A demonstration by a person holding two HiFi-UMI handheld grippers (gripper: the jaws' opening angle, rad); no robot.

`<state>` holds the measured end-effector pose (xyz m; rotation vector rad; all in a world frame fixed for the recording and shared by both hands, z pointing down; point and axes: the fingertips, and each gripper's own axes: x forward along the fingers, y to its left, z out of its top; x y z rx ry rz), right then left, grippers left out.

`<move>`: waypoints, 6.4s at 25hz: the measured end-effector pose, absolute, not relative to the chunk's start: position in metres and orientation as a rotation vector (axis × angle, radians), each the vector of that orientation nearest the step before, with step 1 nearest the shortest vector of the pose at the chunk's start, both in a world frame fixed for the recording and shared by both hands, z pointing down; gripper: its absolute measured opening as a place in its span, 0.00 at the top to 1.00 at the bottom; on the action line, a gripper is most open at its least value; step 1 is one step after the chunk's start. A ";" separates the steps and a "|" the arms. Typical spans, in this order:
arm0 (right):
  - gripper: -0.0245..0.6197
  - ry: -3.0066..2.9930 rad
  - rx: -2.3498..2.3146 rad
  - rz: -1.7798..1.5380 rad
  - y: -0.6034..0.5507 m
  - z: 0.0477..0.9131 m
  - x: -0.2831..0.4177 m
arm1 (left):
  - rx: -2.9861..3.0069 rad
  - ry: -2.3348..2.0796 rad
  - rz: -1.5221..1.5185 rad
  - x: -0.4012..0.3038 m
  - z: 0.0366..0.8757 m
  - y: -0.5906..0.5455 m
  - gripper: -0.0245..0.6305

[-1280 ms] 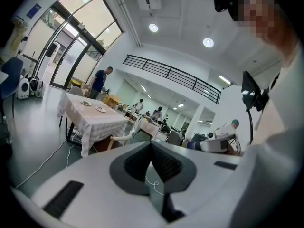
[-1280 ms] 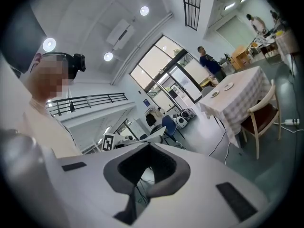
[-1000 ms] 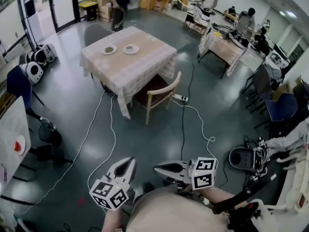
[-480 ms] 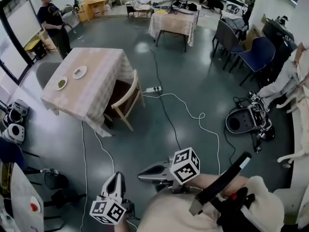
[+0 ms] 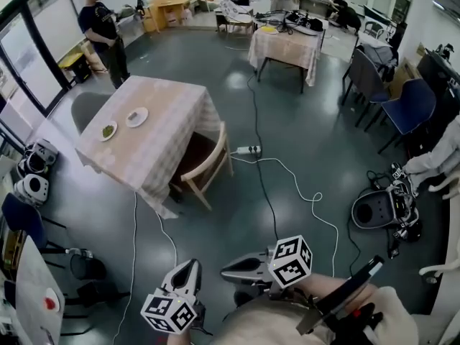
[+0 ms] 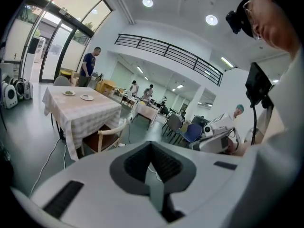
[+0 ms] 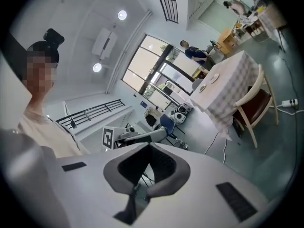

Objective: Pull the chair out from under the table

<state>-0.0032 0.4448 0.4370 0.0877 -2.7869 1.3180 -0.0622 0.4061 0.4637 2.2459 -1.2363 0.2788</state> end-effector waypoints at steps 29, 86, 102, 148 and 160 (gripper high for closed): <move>0.95 -2.862 0.074 1.558 0.314 0.420 0.082 | 2.137 -1.294 0.276 0.022 0.461 0.292 0.95; 0.95 -2.842 -0.052 1.484 0.208 0.409 -0.127 | 2.043 -1.452 0.178 -0.200 0.459 0.180 0.95; 0.95 -2.834 -0.223 1.624 0.104 0.420 -0.051 | 1.995 -1.552 0.194 -0.118 0.445 0.098 0.95; 0.95 -2.442 0.903 1.730 -0.071 0.464 -0.101 | 2.161 -1.061 0.241 -0.198 0.486 -0.101 0.95; 0.95 -2.453 0.989 1.650 -0.085 0.461 -0.093 | 2.237 -1.008 0.232 -0.211 0.482 -0.139 0.95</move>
